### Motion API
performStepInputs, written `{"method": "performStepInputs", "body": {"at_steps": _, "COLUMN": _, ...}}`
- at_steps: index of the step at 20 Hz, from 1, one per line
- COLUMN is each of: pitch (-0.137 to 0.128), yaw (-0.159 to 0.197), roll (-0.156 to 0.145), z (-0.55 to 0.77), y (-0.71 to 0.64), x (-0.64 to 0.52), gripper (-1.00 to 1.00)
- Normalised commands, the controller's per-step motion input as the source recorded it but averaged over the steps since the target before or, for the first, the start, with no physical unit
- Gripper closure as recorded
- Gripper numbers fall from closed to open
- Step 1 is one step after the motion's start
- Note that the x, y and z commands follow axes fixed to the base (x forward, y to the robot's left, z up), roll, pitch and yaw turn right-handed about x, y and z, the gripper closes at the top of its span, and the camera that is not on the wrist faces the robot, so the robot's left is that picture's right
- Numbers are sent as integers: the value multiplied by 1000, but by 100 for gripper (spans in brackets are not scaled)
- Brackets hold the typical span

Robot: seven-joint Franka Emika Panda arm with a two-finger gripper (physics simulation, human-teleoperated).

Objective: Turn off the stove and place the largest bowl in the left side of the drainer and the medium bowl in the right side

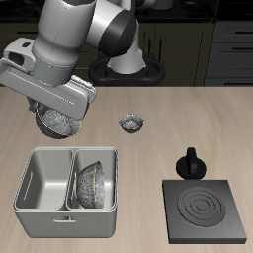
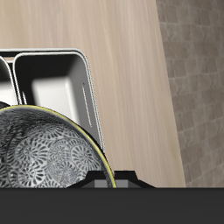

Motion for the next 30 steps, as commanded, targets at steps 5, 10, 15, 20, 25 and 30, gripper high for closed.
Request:
{"method": "performStepInputs", "body": {"at_steps": 5, "pitch": 13, "yaw": 0, "roll": -12, "z": -223, "y": 132, "x": 216, "gripper": 100}}
{"method": "performStepInputs", "body": {"at_steps": 10, "pitch": 22, "yaw": -19, "roll": -22, "z": -238, "y": 61, "x": 123, "gripper": 100}}
{"method": "performStepInputs", "body": {"at_steps": 15, "pitch": 14, "yaw": -5, "roll": -49, "z": -145, "y": -121, "x": 87, "gripper": 100}}
{"method": "performStepInputs", "body": {"at_steps": 20, "pitch": 4, "yaw": -5, "roll": -77, "z": -74, "y": -247, "x": -53, "gripper": 100}}
{"method": "performStepInputs", "body": {"at_steps": 25, "pitch": 11, "yaw": -21, "roll": -57, "z": -131, "y": -243, "x": -66, "gripper": 100}}
{"method": "performStepInputs", "body": {"at_steps": 30, "pitch": 43, "yaw": 101, "roll": -12, "z": -250, "y": 47, "x": 93, "gripper": -100}}
